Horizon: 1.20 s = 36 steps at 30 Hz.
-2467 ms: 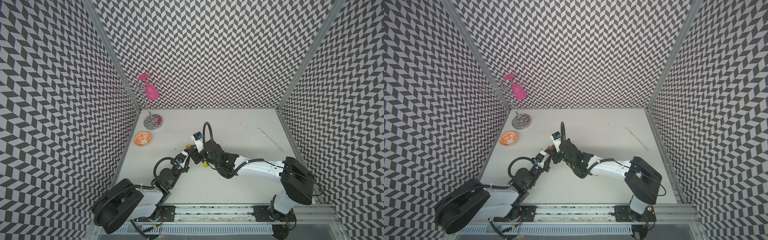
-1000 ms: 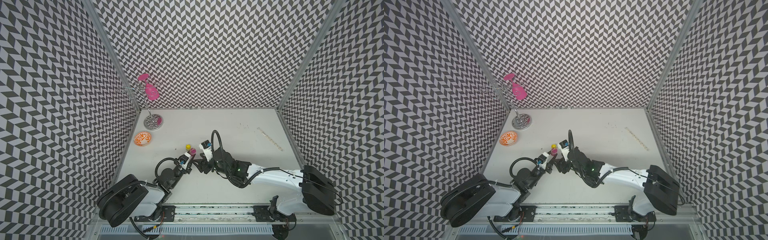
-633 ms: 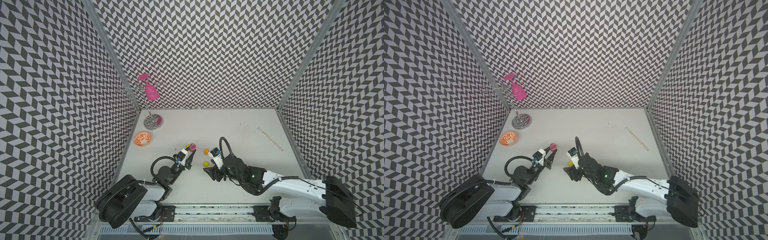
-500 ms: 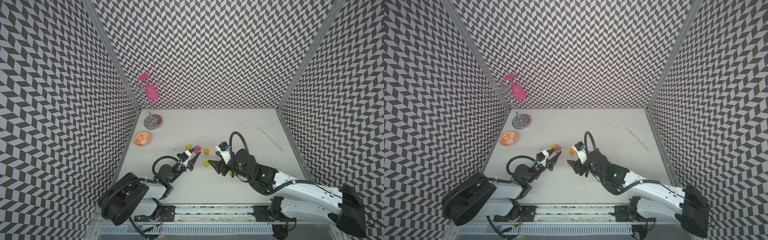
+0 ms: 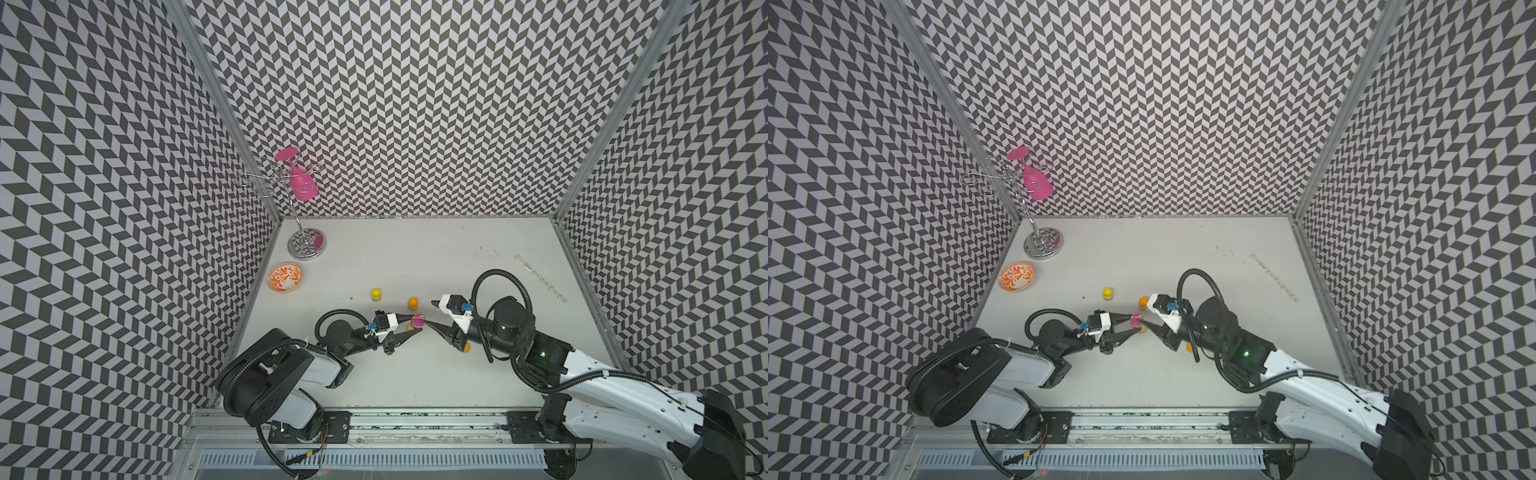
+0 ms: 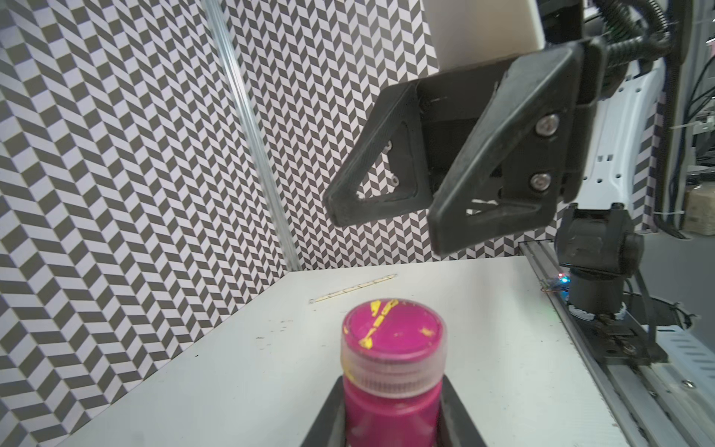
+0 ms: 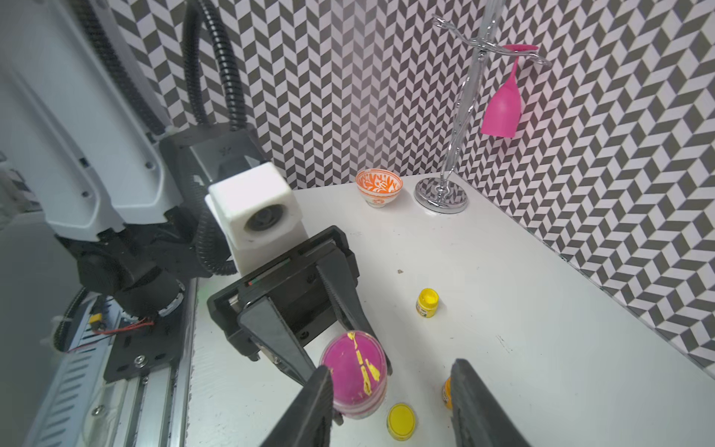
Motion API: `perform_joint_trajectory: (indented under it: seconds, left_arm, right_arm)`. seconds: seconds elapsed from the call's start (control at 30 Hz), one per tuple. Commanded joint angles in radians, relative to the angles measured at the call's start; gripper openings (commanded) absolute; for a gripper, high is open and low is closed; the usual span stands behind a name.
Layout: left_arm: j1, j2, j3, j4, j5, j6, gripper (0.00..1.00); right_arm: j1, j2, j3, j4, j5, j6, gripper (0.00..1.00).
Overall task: Close the paint jar lid
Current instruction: Screw the lid onto the paint jar.
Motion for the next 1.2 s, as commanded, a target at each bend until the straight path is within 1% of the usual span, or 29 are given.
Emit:
perform_joint_trajectory:
  seconds: [0.0,0.17,0.43,0.57,0.73,1.17]
  left_arm:
    - [0.004,0.014,0.023,0.061,0.082,-0.031,0.29]
    - [0.004,0.041,0.024,0.116,0.104,-0.063,0.29]
    - [0.006,0.035,0.022,0.117,0.107,-0.066,0.29]
    - [0.006,0.036,0.024,0.119,0.107,-0.068,0.29]
    - [0.005,0.039,0.025,0.117,0.108,-0.067,0.29]
    - [0.006,0.034,0.027,0.106,0.099,-0.064,0.29]
  right_arm:
    - [-0.005,0.01,0.006,0.061,-0.105,-0.058,0.55]
    - [-0.006,0.027,0.013,0.047,-0.174,-0.079,0.56]
    - [-0.007,0.073,0.025,0.046,-0.159,-0.065,0.51]
    - [-0.007,0.086,0.024,0.051,-0.132,-0.063,0.5]
    - [-0.006,0.09,0.026,0.058,-0.127,-0.059,0.45]
    - [-0.007,0.129,0.032,0.054,-0.121,-0.052,0.37]
